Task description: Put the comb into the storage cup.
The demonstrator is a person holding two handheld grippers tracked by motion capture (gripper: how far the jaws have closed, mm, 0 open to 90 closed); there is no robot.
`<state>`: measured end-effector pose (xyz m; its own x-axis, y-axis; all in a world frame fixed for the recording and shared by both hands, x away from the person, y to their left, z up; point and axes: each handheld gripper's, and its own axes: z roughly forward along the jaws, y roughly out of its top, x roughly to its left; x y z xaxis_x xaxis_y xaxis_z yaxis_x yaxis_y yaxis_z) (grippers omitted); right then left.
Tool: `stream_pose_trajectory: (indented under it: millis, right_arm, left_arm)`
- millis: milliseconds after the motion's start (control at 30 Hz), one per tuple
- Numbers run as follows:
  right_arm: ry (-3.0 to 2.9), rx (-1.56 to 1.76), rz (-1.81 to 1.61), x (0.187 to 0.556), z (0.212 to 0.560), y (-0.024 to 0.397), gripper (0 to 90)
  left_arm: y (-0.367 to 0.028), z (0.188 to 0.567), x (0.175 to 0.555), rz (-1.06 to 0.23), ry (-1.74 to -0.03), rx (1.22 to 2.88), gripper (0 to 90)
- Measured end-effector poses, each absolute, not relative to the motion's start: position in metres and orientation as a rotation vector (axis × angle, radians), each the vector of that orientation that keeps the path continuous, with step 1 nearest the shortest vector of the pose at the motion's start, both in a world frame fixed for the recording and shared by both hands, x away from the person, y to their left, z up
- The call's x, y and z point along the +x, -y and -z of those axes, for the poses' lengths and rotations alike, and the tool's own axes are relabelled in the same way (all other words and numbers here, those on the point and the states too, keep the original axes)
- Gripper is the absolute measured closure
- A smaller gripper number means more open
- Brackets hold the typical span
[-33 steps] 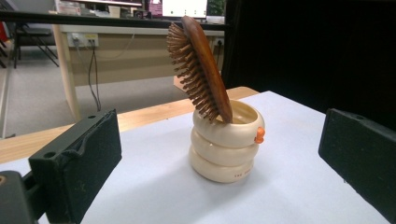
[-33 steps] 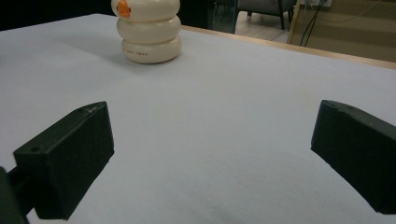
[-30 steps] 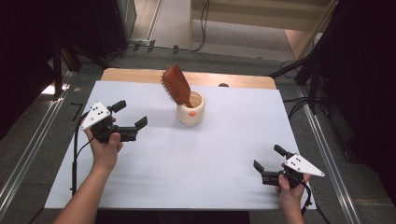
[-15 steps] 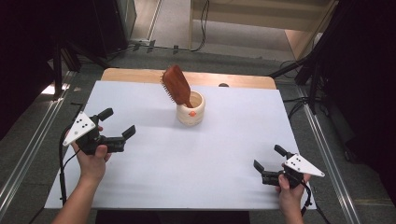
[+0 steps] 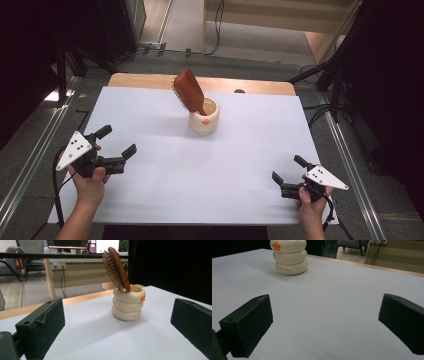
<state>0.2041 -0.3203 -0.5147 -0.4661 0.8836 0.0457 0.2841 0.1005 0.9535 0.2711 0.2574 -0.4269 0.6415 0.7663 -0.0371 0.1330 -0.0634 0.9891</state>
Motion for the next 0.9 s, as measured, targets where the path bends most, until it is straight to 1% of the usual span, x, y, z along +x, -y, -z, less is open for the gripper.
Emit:
stream_pose_trajectory:
  millis: [433,900]
  right_arm:
    - [-1.820,1.140,-1.377,0.204,0.515,0.320,0.0]
    - [-1.816,1.142,-1.388,0.204,0.515,0.321,0.0]
  left_arm:
    - [-0.272,0.434,0.255,-0.636,-0.774,1.587,0.0]
    - [-0.283,0.456,0.238,-0.654,-0.805,1.599,0.0]
